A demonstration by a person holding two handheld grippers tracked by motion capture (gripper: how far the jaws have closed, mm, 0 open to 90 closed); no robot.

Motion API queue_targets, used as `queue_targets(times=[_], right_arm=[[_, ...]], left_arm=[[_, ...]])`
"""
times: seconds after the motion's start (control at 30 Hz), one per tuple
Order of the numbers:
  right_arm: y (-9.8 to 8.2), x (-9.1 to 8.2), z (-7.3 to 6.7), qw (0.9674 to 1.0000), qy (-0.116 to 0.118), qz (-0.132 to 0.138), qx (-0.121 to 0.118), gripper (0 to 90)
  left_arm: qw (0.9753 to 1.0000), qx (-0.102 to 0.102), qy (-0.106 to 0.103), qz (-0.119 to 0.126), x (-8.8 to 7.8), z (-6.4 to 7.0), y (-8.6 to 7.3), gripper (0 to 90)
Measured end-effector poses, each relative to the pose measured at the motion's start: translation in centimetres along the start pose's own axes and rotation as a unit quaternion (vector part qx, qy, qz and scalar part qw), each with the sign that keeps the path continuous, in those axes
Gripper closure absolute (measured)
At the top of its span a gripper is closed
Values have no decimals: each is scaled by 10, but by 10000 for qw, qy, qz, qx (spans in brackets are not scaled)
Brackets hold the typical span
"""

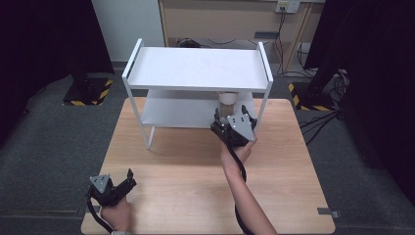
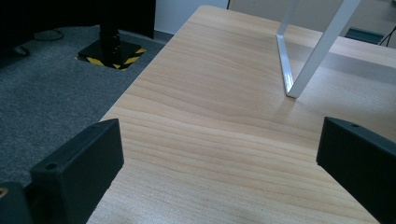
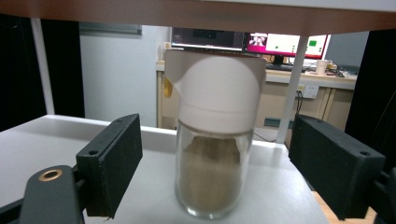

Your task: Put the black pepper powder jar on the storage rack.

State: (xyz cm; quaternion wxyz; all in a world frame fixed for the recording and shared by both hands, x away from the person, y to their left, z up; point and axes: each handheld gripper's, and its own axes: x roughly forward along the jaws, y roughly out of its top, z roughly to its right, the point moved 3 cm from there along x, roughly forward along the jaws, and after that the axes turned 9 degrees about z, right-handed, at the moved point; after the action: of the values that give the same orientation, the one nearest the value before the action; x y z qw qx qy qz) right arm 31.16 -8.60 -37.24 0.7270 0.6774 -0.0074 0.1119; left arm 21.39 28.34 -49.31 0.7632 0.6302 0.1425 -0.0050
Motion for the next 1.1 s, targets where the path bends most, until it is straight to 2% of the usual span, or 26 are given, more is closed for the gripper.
queue_targets(times=[0.13, 0.17, 0.3, 0.33, 0.4, 0.53, 0.77, 0.93, 1.1], right_arm=[[-4, -21, 7, 9999, 120, 73, -59, 163], [-7, -31, 11, 9998, 154, 91, -66, 160], [-14, -49, 21, 9997, 184, 110, -81, 144], [-19, -58, 29, 9997, 186, 112, -134, 143], [-21, -63, 32, 9997, 181, 108, -158, 141], [-35, -84, 52, 9993, 201, 191, -249, 120], [-53, -103, 71, 9992, 103, 231, -319, 113], [-72, -116, 86, 9994, -29, 130, -314, 94], [-90, -124, 94, 9991, -161, 28, -386, 90]], left_arm=[[10000, 26, -18, -29, -1, 0, 0, 2], [10000, 26, -19, -30, -1, 0, 0, 2], [10000, 42, -40, -66, -2, 0, 1, 2], [10000, 49, -58, -46, -3, -1, 0, 2], [10000, 58, -61, -47, -4, -1, 0, 1], [9999, 58, -81, -56, -4, -2, 0, 1], [9998, 126, -75, -103, -4, 0, 1, 1], [9997, 186, -77, -152, -3, 1, 2, 1], [9996, 219, -76, -188, -1, 3, 2, 1]])
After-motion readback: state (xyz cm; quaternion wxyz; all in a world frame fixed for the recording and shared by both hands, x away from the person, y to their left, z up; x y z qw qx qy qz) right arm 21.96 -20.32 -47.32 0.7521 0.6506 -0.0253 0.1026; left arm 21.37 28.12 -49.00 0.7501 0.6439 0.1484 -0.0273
